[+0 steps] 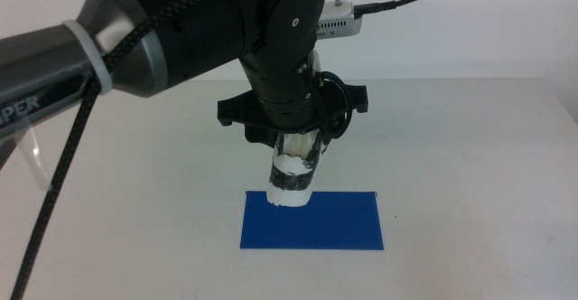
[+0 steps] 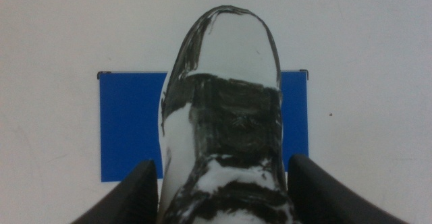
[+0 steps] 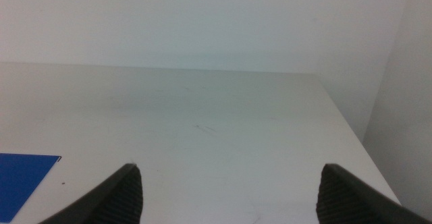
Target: Use one arm to grab the shoe from the table and place it on the mat.
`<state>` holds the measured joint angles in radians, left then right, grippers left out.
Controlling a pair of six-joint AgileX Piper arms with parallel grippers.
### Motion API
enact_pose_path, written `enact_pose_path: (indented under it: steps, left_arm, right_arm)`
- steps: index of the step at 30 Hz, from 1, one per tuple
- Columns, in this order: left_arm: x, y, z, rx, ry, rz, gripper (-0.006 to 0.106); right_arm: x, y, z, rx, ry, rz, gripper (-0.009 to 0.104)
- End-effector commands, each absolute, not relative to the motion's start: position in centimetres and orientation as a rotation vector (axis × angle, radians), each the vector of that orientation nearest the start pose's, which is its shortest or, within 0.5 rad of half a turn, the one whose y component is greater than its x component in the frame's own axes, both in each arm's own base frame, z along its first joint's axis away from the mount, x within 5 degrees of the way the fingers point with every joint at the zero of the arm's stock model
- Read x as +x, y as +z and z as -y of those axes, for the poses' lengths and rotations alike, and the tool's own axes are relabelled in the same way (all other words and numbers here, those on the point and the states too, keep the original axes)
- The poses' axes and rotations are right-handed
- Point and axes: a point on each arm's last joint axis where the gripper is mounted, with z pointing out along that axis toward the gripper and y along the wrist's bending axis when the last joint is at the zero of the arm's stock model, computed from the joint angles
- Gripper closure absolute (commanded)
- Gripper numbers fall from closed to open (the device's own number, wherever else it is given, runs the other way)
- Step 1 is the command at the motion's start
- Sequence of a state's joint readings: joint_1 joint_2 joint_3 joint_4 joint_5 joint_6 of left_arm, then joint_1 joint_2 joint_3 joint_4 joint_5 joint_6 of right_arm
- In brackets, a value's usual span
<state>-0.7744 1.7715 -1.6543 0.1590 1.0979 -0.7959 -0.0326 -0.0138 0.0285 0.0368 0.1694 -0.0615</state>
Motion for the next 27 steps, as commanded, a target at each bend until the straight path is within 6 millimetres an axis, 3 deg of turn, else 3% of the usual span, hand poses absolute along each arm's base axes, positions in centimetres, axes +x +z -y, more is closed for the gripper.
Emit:
enact_pose_path:
  steps: [1,7,16,20,27]
  left_arm:
    - [27.76,35.68,25.40,0.012,-0.376,-2.595,0.086]
    - [27.37,35.45,25.57,-0.062,-0.419,-2.650,0.086]
    - [27.52,35.34,25.57,-0.360,-0.480,-2.644,0.086]
    - [27.80,35.42,25.34,-0.624,-0.513,-2.587,0.086]
    - [28.15,35.23,25.24,-1.301,-0.644,-2.380,0.086]
  right_arm:
    - [5.46,20.05,0.14,-0.015,-0.058,-1.559,0.029]
    - [5.46,20.05,0.14,-0.015,-0.058,-1.559,0.029]
    - [5.46,20.05,0.14,-0.015,-0.058,-1.559,0.029]
    - [5.46,20.05,0.14,-0.015,-0.058,-1.559,0.029]
    - [5.46,20.05,0.14,-0.015,-0.058,-1.559,0.029]
